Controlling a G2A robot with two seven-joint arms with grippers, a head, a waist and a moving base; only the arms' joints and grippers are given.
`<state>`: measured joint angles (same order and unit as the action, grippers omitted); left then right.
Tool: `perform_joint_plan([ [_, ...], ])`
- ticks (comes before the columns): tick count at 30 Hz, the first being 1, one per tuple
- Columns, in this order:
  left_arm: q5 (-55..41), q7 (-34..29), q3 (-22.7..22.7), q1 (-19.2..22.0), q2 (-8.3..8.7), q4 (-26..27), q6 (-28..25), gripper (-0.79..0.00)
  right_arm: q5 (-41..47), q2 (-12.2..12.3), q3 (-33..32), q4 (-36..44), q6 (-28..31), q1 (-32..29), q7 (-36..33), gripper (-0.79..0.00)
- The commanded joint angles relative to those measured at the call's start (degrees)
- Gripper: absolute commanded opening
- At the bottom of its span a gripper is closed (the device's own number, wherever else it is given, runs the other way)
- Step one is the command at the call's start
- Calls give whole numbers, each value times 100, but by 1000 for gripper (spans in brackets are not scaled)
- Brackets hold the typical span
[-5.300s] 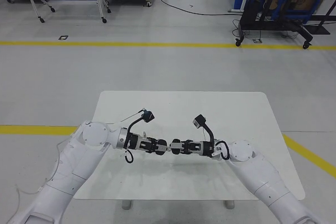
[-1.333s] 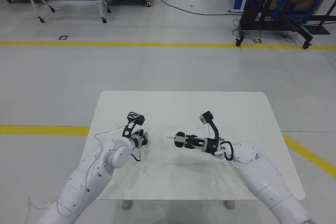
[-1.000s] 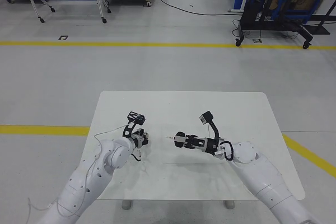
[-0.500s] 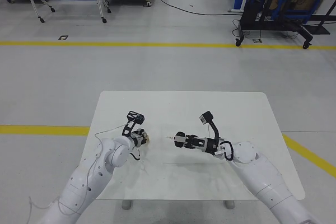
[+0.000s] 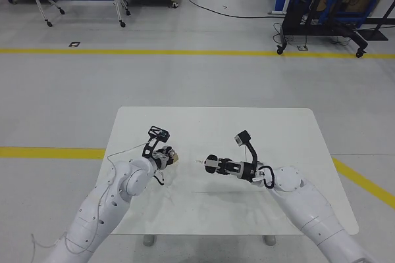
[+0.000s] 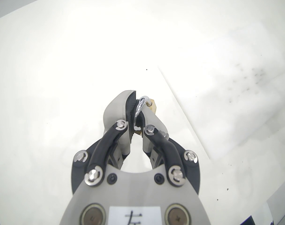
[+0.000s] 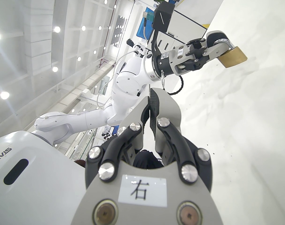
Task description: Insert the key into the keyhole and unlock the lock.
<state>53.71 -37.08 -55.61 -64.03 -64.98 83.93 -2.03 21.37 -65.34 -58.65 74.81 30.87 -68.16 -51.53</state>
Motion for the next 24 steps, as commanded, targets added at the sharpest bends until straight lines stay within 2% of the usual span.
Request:
perform_joint_plan([
  [1, -1, -2, 0, 1, 0, -1, 1, -785, 0, 0, 0, 0, 0, 0, 0, -785],
  [5, -29, 25, -9, -11, -2, 0, 6, -785, 0, 0, 0, 0, 0, 0, 0, -785],
  [8, -1108, -216, -285, 8, -22, -181, -169, -785, -22, -2, 3, 47, -52, -29, 78, -785],
  [12, -3002, -1318, -640, 251, -38, -697, -666, -785, -13, 8, -64, 199, -135, -138, 239, -785],
  [16, -4318, -2441, -725, 554, -76, -1148, -453, -785, 177, 10, -181, 255, -139, -198, 415, -785],
  [17, -4416, -2562, -725, 625, -80, -1215, -415, -785, 255, 10, -211, 263, -126, -209, 438, -785],
  [19, -4862, -3264, -596, 803, -116, -1512, -128, -785, 597, 12, -322, 271, -98, -263, 492, -785],
  [24, -5609, -4237, -204, 1411, -273, -2281, 181, -785, 1260, 37, -581, 352, -182, -372, 328, -785],
])
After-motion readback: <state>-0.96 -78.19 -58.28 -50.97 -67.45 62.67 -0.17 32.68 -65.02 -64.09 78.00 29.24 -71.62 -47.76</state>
